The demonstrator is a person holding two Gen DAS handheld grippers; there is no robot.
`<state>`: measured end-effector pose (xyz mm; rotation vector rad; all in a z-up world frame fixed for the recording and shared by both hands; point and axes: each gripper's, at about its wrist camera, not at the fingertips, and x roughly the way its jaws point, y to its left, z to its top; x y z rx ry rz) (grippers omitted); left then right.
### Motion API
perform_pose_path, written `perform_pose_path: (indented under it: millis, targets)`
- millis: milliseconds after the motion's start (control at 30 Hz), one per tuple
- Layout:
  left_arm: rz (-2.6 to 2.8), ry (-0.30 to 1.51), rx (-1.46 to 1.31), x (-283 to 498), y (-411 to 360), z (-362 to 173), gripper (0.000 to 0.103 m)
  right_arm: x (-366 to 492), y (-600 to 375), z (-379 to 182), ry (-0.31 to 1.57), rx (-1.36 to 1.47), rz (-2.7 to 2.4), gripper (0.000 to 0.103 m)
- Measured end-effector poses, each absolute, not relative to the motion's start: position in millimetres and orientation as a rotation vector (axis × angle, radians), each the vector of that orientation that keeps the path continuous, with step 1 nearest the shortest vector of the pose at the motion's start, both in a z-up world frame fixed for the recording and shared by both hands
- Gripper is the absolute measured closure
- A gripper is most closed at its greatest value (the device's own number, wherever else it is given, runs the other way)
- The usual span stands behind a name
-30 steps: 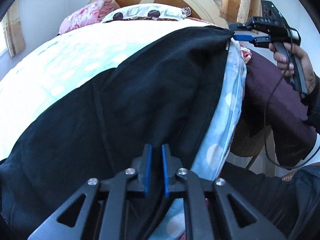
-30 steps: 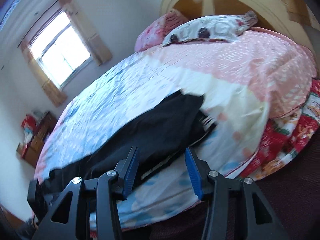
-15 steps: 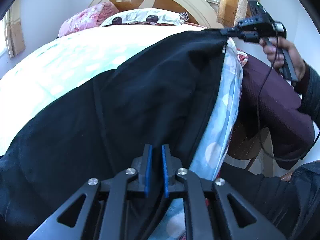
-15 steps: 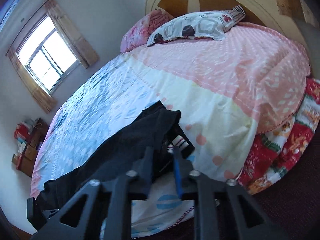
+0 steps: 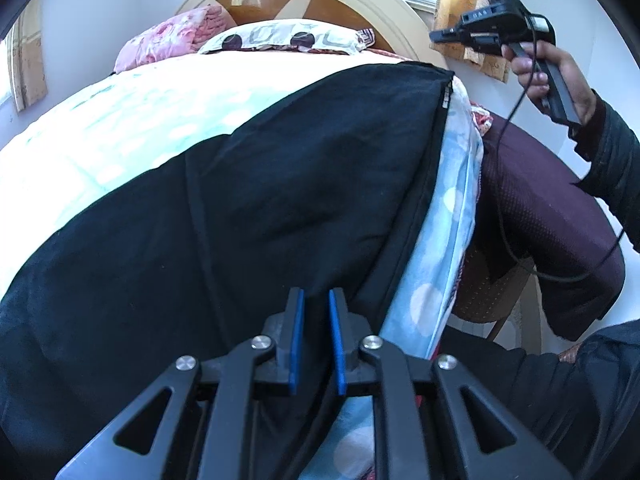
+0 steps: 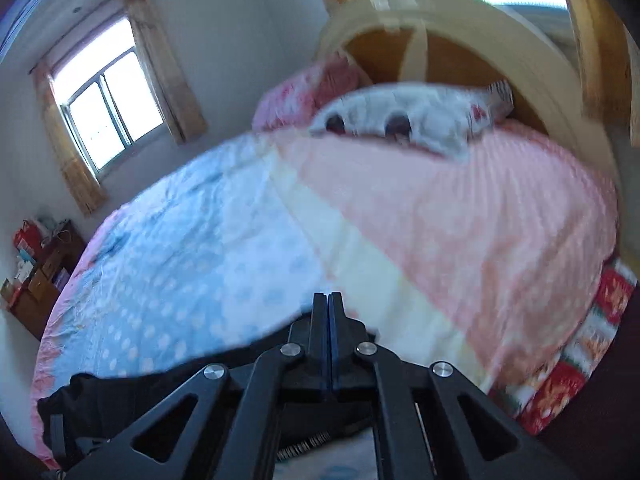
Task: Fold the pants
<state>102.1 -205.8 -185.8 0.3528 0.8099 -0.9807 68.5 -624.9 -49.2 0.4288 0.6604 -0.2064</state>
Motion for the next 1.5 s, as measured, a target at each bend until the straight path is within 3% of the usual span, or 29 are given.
perform_pose_path:
  millis: [33, 100, 167, 233, 267, 300, 433, 500, 633, 833, 1033, 1100, 1333, 1500]
  targets:
    - [-0.983, 0.798, 0.377, 99, -207, -186, 0.084, 64, -627, -55, 0.671, 0.463, -0.193, 0.101]
    - [-0.998, 0.767, 0.435, 90, -212, -187, 0.068, 56, -626, -65, 0.685, 0.501, -0.171, 0.100]
    - [-0.987, 0.725, 0.503, 81, -218, -188, 0.066, 47, -619, -75, 0.704, 0.542, -0.139, 0.093]
    - [-0.970, 0.691, 0.552, 76, -222, -189, 0.066, 42, -608, -83, 0.720, 0.602, -0.059, 0.065]
    - [-0.967, 0.688, 0.550, 76, -222, -189, 0.066, 40, -601, -86, 0.728, 0.635, -0.008, 0.044]
    - [-0.966, 0.698, 0.530, 79, -220, -188, 0.065, 36, -592, -90, 0.722, 0.664, 0.048, 0.041]
    - [-0.938, 0.712, 0.510, 83, -216, -183, 0.063, 42, -546, -103, 0.791, 0.622, 0.159, 0.041]
    - [-0.900, 0.696, 0.535, 80, -213, -182, 0.049, 50, -534, -114, 0.845, 0.630, 0.158, 0.041]
    - [-0.868, 0.705, 0.515, 83, -203, -185, 0.045, 58, -528, -129, 0.877, 0.670, 0.147, 0.046]
    - [-0.859, 0.695, 0.497, 81, -200, -190, 0.045, 63, -521, -148, 0.891, 0.726, 0.132, 0.065]
    - [-0.872, 0.703, 0.463, 82, -194, -189, 0.045, 73, -501, -154, 0.921, 0.693, 0.173, 0.092]
    - [-0.877, 0.702, 0.470, 81, -192, -189, 0.047, 71, -499, -152, 0.915, 0.679, 0.184, 0.099]
    - [-0.903, 0.728, 0.455, 80, -187, -184, 0.061, 54, -502, -131, 0.883, 0.676, 0.230, 0.099]
    - [-0.927, 0.745, 0.460, 76, -186, -186, 0.072, 50, -506, -147, 0.926, 0.672, 0.192, 0.099]
